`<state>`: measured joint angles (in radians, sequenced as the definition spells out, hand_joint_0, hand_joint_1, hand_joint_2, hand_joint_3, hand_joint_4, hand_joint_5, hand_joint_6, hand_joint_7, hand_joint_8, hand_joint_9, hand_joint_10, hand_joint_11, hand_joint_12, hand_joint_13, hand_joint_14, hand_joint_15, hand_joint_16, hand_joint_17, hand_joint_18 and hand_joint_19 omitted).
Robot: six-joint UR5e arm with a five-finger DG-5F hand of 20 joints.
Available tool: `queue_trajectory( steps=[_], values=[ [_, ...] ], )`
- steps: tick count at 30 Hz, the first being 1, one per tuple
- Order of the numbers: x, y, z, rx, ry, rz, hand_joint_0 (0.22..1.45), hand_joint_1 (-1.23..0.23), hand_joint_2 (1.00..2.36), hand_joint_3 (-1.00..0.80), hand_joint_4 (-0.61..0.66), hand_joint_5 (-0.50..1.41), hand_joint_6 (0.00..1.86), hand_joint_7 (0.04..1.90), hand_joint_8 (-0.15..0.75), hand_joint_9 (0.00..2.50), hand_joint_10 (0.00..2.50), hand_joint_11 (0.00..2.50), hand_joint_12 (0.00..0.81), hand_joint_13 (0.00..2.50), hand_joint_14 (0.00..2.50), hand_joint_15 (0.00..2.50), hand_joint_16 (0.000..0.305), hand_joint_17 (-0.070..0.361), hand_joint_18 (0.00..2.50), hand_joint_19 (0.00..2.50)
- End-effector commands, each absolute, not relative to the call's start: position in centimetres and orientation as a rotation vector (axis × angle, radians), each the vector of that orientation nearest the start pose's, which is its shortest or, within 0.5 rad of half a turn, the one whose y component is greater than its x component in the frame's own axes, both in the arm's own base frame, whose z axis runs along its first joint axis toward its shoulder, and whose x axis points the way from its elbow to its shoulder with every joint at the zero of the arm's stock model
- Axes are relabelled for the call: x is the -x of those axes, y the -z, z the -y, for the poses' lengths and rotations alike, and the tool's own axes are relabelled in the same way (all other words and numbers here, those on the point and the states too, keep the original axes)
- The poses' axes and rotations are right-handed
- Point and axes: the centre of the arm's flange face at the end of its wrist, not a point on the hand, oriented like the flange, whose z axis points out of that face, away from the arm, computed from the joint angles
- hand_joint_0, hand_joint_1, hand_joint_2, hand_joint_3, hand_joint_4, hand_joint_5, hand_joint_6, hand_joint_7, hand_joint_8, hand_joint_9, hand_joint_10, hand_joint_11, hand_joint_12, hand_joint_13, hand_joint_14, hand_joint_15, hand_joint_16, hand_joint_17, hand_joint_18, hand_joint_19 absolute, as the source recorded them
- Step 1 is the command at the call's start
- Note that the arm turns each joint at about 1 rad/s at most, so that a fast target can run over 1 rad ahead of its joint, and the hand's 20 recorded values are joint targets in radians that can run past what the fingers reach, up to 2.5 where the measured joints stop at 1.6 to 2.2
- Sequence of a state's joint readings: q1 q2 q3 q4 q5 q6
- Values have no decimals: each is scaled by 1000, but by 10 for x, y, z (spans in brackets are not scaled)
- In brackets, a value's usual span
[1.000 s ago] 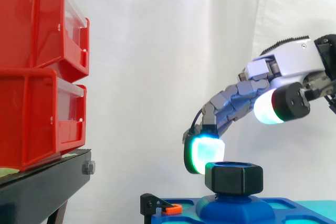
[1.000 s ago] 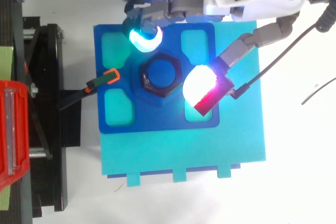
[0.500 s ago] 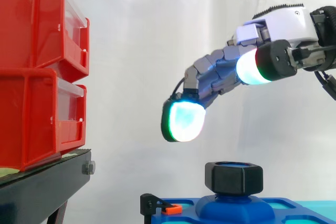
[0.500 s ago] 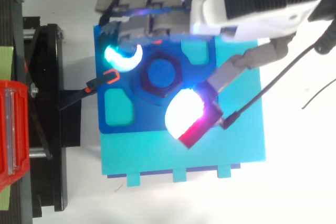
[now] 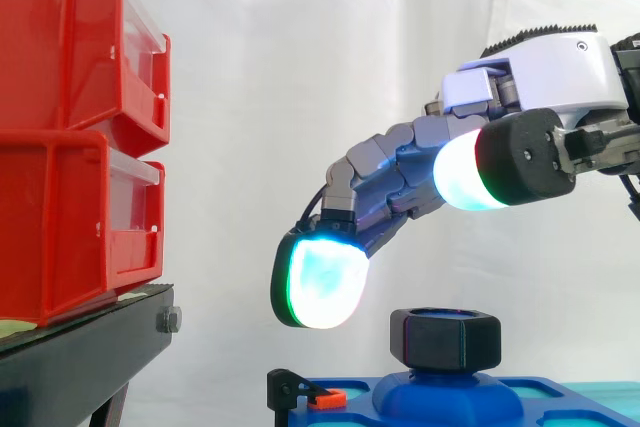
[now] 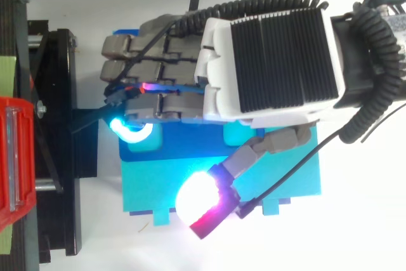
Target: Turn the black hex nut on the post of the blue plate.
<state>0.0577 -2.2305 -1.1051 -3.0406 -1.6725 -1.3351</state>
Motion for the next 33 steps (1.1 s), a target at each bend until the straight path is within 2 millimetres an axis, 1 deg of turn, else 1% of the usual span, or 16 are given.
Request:
queue_trajectory(
  steps=[1, 4, 7, 14, 29, 33],
  values=[
    [-742, -311, 73, -88, -307, -1662, 450, -216, 1000, -500, 306, -161, 503, 906, 280, 367, 0, 0, 374, 293, 1, 35, 58, 130, 323, 365],
    [-741, -306, 71, -100, -304, -1673, 451, -216, 1000, -500, 310, -159, 503, 911, 279, 371, 0, 0, 373, 294, 0, 36, 58, 130, 326, 373],
    [-741, -308, 70, -102, -306, -1672, 452, -214, 1000, -500, 316, -157, 504, 921, 280, 374, 0, 0, 373, 294, 0, 30, 57, 129, 326, 365],
    [-737, -304, 71, -108, -305, -1707, 455, -212, 1000, -500, 322, -151, 504, 958, 279, 377, 0, 0, 372, 296, 0, 38, 57, 128, 327, 365],
    [-730, -300, 86, -106, -290, -1751, 462, -211, 1000, -500, 328, -142, 504, 1008, 278, 385, 0, 0, 367, 303, 0, 31, 56, 125, 336, 372],
    [-729, -300, 87, -105, -291, -1752, 463, -210, 1000, -500, 320, -141, 504, 1010, 278, 388, 0, 0, 368, 305, 2, 38, 56, 125, 338, 372]
  ],
)
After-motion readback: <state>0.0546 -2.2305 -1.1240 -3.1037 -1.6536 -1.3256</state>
